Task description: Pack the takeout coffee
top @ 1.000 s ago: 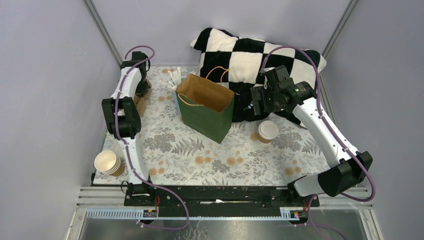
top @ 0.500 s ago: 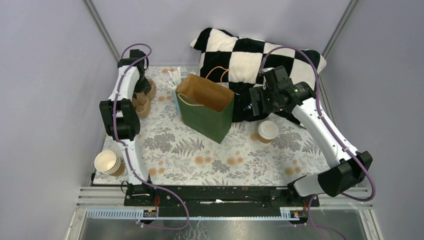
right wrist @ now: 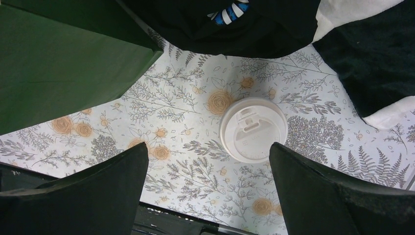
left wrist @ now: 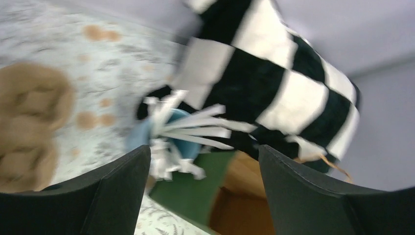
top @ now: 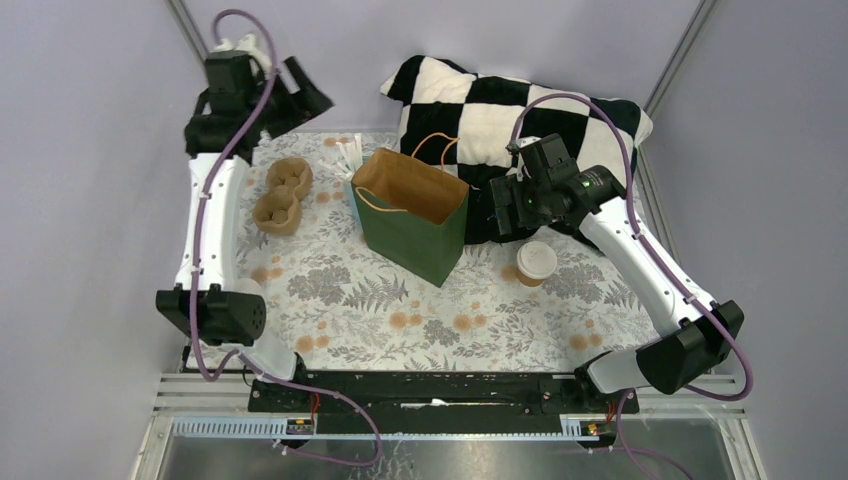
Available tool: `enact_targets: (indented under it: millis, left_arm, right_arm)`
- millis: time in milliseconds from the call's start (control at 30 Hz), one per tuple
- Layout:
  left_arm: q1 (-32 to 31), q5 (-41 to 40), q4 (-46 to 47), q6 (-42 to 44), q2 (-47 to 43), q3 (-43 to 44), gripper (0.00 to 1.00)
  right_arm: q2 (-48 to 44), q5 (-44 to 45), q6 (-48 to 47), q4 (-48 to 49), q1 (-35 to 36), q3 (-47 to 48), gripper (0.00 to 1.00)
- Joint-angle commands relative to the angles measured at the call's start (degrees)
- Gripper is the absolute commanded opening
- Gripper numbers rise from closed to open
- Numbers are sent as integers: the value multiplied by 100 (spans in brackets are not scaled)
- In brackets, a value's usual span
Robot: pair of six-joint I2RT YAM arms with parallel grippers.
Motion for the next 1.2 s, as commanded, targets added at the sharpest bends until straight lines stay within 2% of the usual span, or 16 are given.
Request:
enact_targets:
  millis: [0, 100, 267, 433, 667, 767, 833, 1000, 1067, 1167]
  left_arm:
    - [-1023, 1173, -235, 921, 784, 582, 85]
    - [-1401, 697, -520, 1266, 1091, 922, 86]
    - [-1618, 383, -667, 1512, 1358, 1052, 86]
    - [-1871, -5, -709, 1682, 1188, 560, 81]
    - [-2073, -181, -271, 1585, 370, -410, 41]
    - [-2236, -255, 72, 1470, -178, -1028, 31]
    - [-2374, -238, 214, 1319, -506, -1503, 20]
    - [-2855, -618, 1037, 716, -1833, -3174, 14]
    - [-3013, -833, 1438, 357, -2472, -4081, 1]
    - [-3387, -1185, 1616, -116, -3394, -4948, 0]
  right_arm:
    - [17, -101, 42, 32, 39, 222, 100]
    - [18, -89, 42, 3, 39, 248, 100]
    - [18, -87, 51, -20, 41, 277, 100]
    - [85, -104, 51, -41, 40, 399, 100]
    - [184, -235, 115, -48, 42, 526, 100]
    - [218, -459, 177, -38, 38, 583, 100]
    - [230, -688, 206, -34, 41, 643, 100]
    - [70, -1497, 429, 216, 121, 662, 100]
    - [-348, -1914, 596, 656, 157, 312, 100]
    - [-1197, -2476, 867, 1397, 160, -459, 100]
